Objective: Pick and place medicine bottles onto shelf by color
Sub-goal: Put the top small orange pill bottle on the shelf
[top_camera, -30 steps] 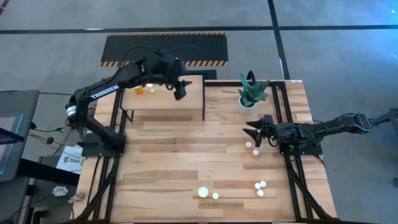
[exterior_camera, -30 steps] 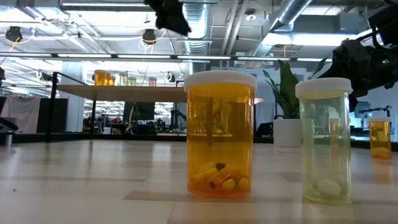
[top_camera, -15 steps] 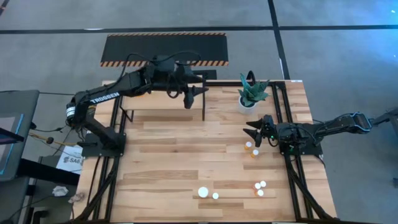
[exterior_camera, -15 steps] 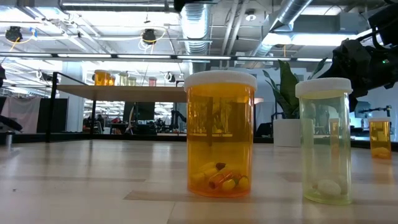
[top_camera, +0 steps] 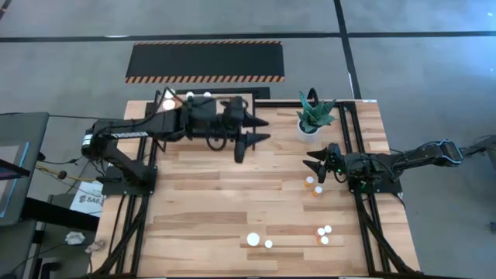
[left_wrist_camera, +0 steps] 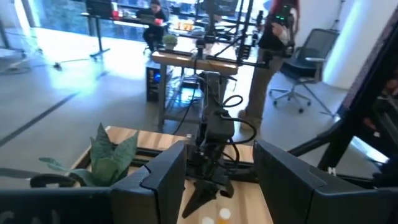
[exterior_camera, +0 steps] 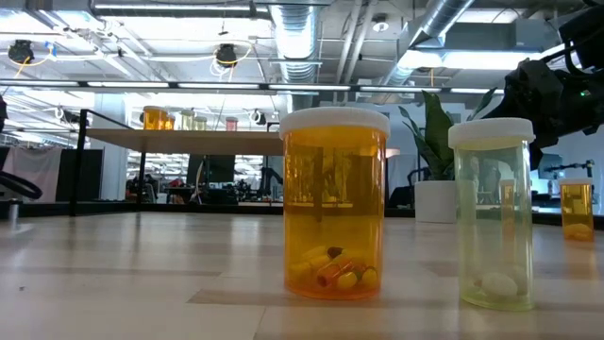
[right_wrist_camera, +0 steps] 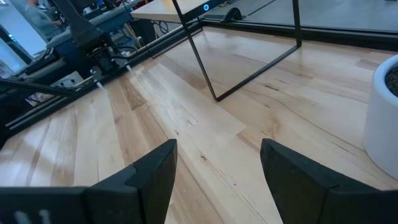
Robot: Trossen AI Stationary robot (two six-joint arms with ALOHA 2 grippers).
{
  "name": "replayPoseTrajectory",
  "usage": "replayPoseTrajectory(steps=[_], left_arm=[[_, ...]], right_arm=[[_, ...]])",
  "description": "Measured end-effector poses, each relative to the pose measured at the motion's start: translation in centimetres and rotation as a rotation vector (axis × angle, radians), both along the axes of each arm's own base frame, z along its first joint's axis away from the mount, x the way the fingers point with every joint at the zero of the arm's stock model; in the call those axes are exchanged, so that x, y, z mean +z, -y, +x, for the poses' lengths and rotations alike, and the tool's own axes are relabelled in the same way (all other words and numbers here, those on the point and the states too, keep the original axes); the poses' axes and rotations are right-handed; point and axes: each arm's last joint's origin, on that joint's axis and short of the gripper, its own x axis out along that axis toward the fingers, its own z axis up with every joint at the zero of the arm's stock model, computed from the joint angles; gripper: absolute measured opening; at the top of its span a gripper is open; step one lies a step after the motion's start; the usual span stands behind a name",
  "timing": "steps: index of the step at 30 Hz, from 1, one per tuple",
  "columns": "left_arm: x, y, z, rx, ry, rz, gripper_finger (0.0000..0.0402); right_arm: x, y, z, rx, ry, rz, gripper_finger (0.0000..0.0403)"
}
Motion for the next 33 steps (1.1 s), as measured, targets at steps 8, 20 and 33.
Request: replayPoseTrajectory(steps=[8, 20, 33], left_arm=[[0.2, 3.3, -0.1, 0.075, 0.021, 0.003, 0.0173], [0.2, 4.0, -0.1, 0.072, 0.028, 0.008, 0.0173], [0.1, 4.1, -0.1, 0.068, 0.008, 0.015, 0.0173]], right_arm=[[0.0, 0.0, 0.0, 0.0, 0.0, 0.0, 0.0256], [0.5, 0.0, 0.2, -0.002, 0.068, 0.029, 0.0256], [3.2, -1.8, 0.6, 0.37, 0.294, 0.404, 0.0256]])
